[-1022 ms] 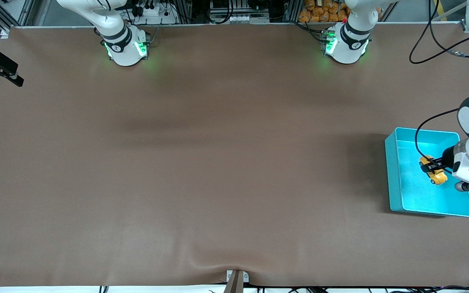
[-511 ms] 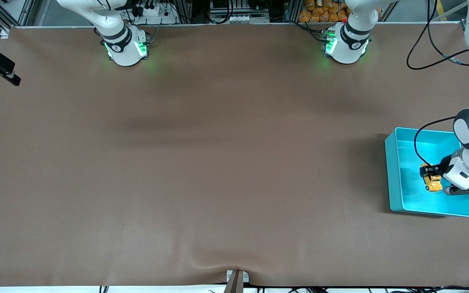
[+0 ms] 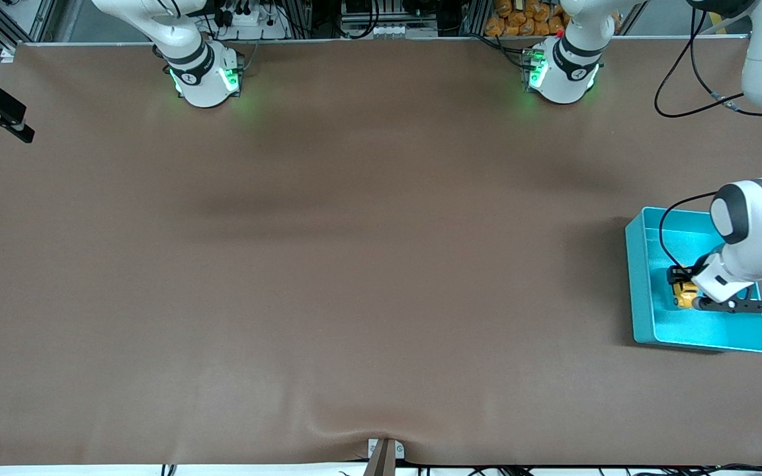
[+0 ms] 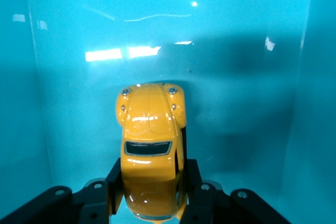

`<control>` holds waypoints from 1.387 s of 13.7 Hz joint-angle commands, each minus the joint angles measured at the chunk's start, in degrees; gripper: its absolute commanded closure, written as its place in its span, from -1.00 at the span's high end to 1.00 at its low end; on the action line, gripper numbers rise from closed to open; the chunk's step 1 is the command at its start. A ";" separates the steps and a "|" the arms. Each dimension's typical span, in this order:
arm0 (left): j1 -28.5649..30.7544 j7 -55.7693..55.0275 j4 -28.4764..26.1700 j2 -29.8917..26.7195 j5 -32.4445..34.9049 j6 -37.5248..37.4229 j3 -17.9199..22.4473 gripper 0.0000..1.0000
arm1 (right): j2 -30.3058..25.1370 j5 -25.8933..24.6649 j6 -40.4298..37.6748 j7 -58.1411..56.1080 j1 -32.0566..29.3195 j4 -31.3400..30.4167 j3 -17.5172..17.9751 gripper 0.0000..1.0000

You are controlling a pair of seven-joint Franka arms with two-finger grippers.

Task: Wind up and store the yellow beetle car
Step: 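Lower the car into the bin and open the left gripper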

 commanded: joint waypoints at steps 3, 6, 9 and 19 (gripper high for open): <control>1.12 0.24 -2.74 -1.14 1.87 1.57 -0.86 1.00 | 0.94 -0.53 -0.97 0.21 -0.63 1.83 0.52 1.00; 0.68 -0.63 -2.48 -3.15 1.78 0.78 -2.52 1.00 | 0.85 -0.26 -1.06 0.21 -1.17 1.83 1.13 1.00; 0.68 -0.46 -2.21 -8.42 1.78 -2.36 -3.49 1.00 | 0.85 -0.44 -1.06 0.21 0.14 1.74 0.78 1.00; -4.84 -11.78 -2.04 -29.69 -4.89 -26.97 -10.97 1.00 | 1.03 -0.61 -0.97 -2.34 0.86 1.39 0.87 1.00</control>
